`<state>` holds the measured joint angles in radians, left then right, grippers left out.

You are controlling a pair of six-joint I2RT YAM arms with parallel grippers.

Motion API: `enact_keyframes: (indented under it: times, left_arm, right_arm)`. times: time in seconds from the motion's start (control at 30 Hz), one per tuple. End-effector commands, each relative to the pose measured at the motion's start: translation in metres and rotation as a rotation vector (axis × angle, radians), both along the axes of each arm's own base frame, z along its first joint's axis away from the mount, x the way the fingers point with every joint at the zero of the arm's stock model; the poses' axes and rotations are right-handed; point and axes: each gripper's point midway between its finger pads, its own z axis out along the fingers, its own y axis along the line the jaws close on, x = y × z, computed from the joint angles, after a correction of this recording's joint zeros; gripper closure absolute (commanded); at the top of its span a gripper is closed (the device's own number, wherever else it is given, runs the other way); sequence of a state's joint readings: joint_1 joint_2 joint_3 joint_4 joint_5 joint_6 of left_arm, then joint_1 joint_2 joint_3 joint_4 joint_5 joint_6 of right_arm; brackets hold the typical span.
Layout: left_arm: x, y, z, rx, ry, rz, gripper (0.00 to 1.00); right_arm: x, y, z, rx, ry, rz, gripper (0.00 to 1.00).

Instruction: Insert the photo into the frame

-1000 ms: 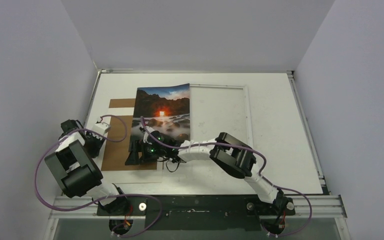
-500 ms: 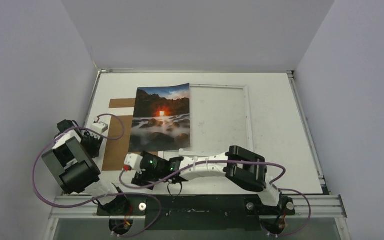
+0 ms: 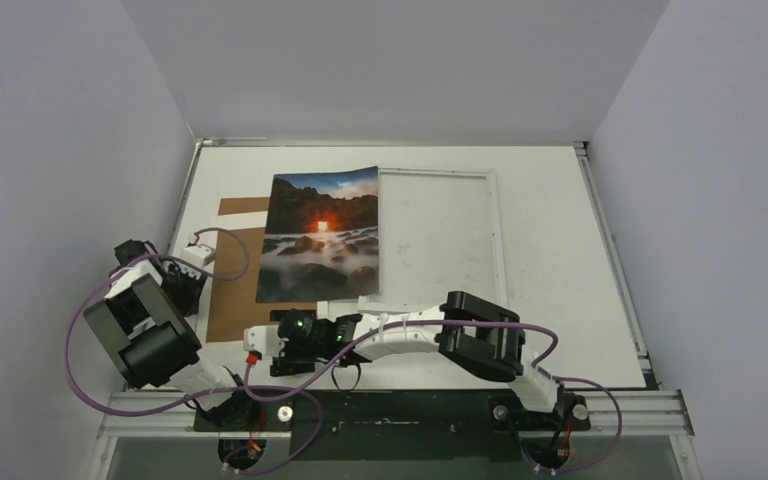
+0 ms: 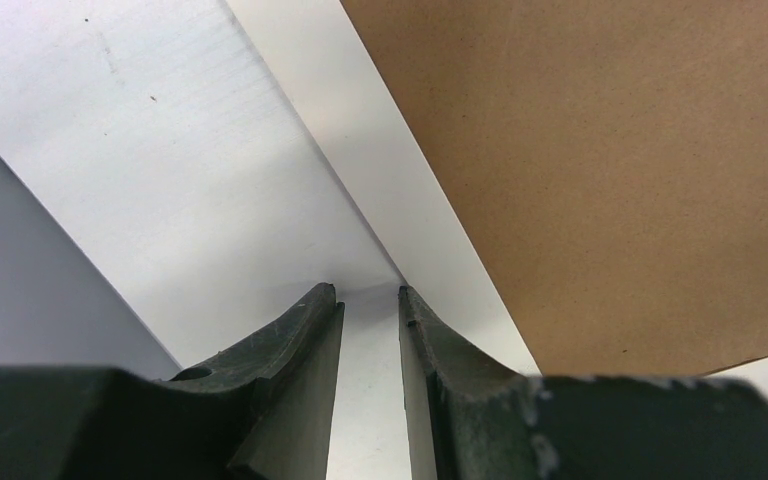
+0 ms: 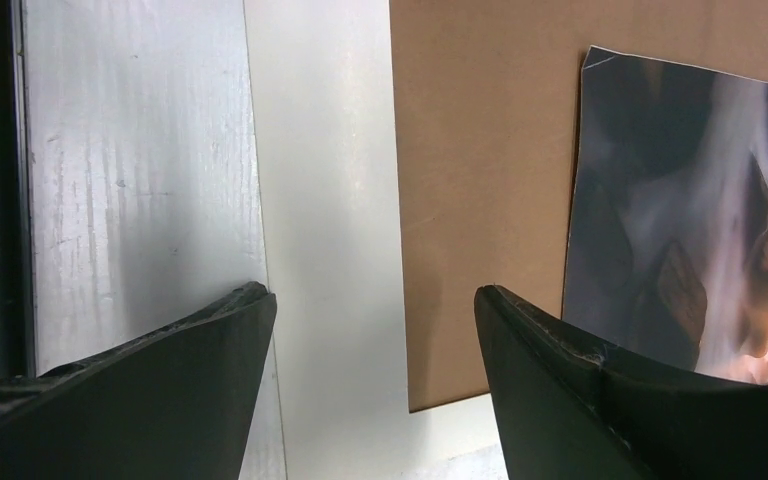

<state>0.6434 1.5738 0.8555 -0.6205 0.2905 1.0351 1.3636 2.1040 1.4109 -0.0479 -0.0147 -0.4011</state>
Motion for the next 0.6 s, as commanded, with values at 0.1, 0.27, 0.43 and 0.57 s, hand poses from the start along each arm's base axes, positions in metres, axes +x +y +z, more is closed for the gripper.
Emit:
enact_keyframes:
  times: [0.1, 0.27, 0.43, 0.57]
  left_arm:
    - [-0.036, -0.027, -0.015, -0.099, 0.131, -0.005, 0.73]
    - [-0.036, -0.026, -0.012, -0.091, 0.125, -0.005, 0.73]
    - [-0.037, -0.026, 0.000, -0.097, 0.118, -0.015, 0.73]
    - [-0.038, -0.027, 0.001, -0.078, 0.116, -0.032, 0.73]
  right_arm:
    - [0.005, 0.003, 0.031, 0.123, 0.126, -0.084, 0.26]
    - [0.014, -0.018, 0.072, 0.291, 0.344, -0.394, 0.24]
    - [0.023, -0.075, 0.061, 0.371, 0.673, -0.717, 0.24]
    - [0.017, -0.102, 0.056, 0.413, 0.845, -0.851, 0.25]
